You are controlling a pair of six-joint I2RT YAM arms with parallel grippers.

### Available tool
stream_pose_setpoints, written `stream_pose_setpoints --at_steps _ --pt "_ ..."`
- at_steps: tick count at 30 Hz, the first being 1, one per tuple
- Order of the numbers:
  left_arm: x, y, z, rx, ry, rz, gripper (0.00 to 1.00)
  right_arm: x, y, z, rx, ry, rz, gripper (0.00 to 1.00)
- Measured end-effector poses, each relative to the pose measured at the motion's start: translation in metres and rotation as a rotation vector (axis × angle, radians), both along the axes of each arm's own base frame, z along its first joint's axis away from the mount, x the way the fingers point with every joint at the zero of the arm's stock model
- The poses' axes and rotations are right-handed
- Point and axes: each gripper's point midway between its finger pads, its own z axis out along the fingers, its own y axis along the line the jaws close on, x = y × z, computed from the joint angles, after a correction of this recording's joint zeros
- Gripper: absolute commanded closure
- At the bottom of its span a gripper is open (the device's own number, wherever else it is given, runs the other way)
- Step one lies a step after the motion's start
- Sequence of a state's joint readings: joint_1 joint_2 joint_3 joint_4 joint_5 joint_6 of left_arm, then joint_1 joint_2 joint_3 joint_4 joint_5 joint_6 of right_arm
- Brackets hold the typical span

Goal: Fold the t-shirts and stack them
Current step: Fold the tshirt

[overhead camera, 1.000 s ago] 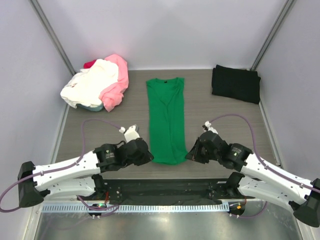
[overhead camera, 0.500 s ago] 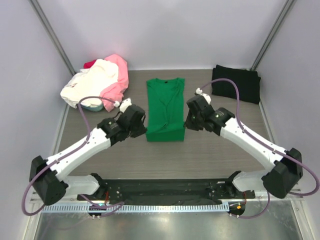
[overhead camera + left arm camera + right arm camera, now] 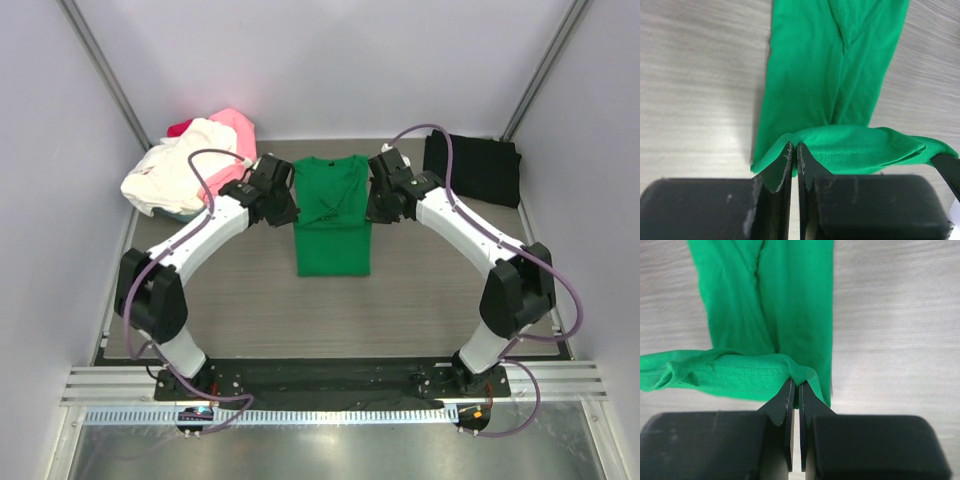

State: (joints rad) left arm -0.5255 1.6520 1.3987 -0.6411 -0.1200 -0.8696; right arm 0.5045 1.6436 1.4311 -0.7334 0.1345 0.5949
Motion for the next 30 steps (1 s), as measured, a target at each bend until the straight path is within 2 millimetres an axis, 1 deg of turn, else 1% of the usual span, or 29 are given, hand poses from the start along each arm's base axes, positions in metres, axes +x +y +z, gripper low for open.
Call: stream_pose_setpoints --at_steps 5,9,14,17,22,24,25,26,27,28,29,30 --pt "0.027 -0.002 -0.019 0.0 0.046 -0.026 0.92 0.024 -0.002 -0.02 -0.013 0.043 -0.003 0.99" --pt "0.046 -0.008 -0.038 -0.006 0.085 -0.057 0.91 0.035 -0.007 -0.042 -0.03 0.088 -0.004 0.99" --pt "0.056 -0.012 -0.066 0.003 0.144 -0.077 0.89 0.045 -0.01 -0.065 -0.037 0.136 -0.004 0.99" --pt "0.059 -0.013 -0.077 0.006 0.173 -0.079 0.89 0.053 -0.009 -0.075 -0.035 0.154 0.001 0.99" --pt "0.068 -0.011 -0.084 0.002 0.191 -0.075 0.87 0.066 -0.007 -0.087 -0.026 0.175 0.002 0.99" --pt "0.073 -0.011 -0.087 0.0 0.2 -0.073 0.85 0.071 -0.005 -0.09 -0.017 0.178 0.005 0.99" --pt "0.077 -0.011 -0.088 -0.003 0.205 -0.072 0.83 0.075 -0.004 -0.091 -0.01 0.179 0.008 0.99" --pt "0.08 -0.01 -0.09 -0.003 0.209 -0.072 0.81 0.079 -0.002 -0.092 -0.003 0.181 0.011 0.92" --pt "0.082 -0.009 -0.091 -0.003 0.217 -0.073 0.8 0.084 -0.001 -0.092 0.003 0.178 0.014 0.8" --pt "0.084 -0.008 -0.093 -0.002 0.227 -0.072 0.77 0.089 0.001 -0.091 0.009 0.185 0.016 0.5" --pt "0.087 -0.006 -0.093 -0.001 0.236 -0.071 0.75 0.097 0.003 -0.089 0.019 0.18 0.018 0.41" --pt "0.091 -0.004 -0.092 0.001 0.249 -0.066 0.73 0.107 0.004 -0.087 0.025 0.173 0.023 0.37"
